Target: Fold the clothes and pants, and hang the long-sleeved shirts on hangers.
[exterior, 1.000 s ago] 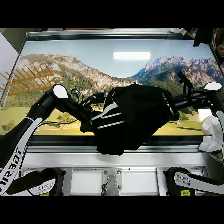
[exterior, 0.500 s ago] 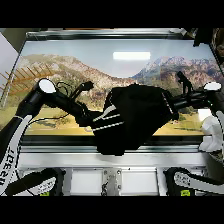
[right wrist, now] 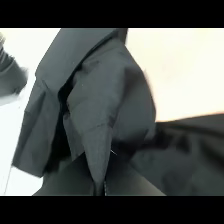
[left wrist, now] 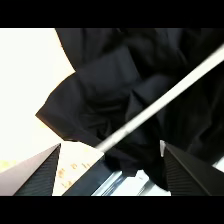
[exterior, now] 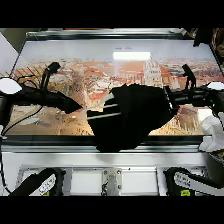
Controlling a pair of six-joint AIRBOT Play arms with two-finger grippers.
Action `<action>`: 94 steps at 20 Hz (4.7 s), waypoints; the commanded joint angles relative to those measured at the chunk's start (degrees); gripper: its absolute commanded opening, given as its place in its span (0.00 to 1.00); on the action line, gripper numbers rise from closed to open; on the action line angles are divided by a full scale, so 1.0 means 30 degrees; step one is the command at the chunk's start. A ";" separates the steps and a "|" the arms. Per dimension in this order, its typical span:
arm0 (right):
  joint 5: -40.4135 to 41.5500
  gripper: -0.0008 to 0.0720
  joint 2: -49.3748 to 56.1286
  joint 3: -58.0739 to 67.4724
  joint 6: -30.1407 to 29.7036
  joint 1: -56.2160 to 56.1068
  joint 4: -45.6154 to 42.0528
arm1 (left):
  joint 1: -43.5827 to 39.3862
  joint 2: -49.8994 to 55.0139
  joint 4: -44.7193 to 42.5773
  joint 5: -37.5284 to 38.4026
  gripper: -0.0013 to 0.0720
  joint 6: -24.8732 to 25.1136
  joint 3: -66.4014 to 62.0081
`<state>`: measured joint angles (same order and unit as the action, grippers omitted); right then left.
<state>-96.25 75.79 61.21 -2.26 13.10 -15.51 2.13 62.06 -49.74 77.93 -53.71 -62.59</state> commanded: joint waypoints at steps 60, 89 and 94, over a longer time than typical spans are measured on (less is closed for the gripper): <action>0.1916 0.01 -0.5967 -0.2025 0.5340 -0.0364 -0.2783 | 0.1122 0.1763 -0.2098 0.0452 0.03 -1.0724 -0.5399; 0.3796 0.02 -0.7023 -0.5544 0.5282 -0.4430 0.9792 | 0.1260 0.3140 -0.0423 0.0925 0.39 -1.0724 -1.3828; 0.9362 0.01 -0.8408 -0.5399 0.5348 -0.3643 0.9573 | 0.0911 0.3140 -0.0437 0.1880 0.03 -1.0710 -1.5023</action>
<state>-78.00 52.75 44.62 13.52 0.58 12.91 5.30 71.44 -51.00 81.91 -85.69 -105.47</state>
